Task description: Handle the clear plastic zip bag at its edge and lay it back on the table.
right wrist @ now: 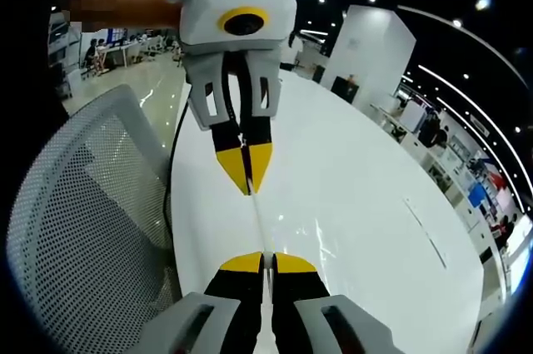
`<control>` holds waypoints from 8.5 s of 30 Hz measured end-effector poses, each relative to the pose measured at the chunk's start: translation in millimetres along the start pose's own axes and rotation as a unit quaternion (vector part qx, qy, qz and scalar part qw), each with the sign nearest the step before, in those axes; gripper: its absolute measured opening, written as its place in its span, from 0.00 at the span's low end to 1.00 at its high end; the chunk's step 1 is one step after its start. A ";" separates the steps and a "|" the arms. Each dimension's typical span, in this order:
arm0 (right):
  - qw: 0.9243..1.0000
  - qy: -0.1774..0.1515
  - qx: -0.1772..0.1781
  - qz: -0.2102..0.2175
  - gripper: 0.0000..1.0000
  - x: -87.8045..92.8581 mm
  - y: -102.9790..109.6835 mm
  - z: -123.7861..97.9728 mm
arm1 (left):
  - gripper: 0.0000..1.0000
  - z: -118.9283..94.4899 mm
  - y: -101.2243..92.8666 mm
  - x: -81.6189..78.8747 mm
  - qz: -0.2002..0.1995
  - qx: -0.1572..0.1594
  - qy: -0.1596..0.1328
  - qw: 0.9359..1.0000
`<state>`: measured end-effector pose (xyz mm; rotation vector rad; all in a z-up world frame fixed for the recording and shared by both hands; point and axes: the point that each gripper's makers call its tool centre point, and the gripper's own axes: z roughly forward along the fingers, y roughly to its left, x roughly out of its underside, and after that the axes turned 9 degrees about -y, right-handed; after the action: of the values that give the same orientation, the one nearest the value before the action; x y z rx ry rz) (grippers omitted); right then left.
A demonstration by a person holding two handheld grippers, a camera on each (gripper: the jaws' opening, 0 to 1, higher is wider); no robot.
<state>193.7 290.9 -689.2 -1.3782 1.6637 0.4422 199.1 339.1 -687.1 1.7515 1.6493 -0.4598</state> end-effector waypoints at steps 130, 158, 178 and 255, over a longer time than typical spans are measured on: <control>1.000 -0.004 0.017 0.017 0.00 1.3 -2.7 -4.7 | 0.00 -13.5 8.6 9.1 -0.020 -0.019 -0.001 1.000; 1.000 -0.001 0.021 0.020 0.00 6.0 -5.1 -7.0 | 0.00 -17.6 11.0 12.6 -0.026 -0.025 0.003 0.999; 1.000 -0.002 0.023 0.021 0.00 5.7 -6.3 -8.9 | 0.00 -20.5 12.7 14.0 -0.029 -0.029 0.004 0.999; 0.999 0.002 0.029 0.031 0.00 12.4 -5.6 -13.3 | 0.00 -30.7 17.2 22.4 -0.047 -0.043 0.004 0.998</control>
<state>193.8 272.0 -690.7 -1.2893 1.7139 0.4242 213.0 376.9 -676.4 1.6206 1.7376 -0.4189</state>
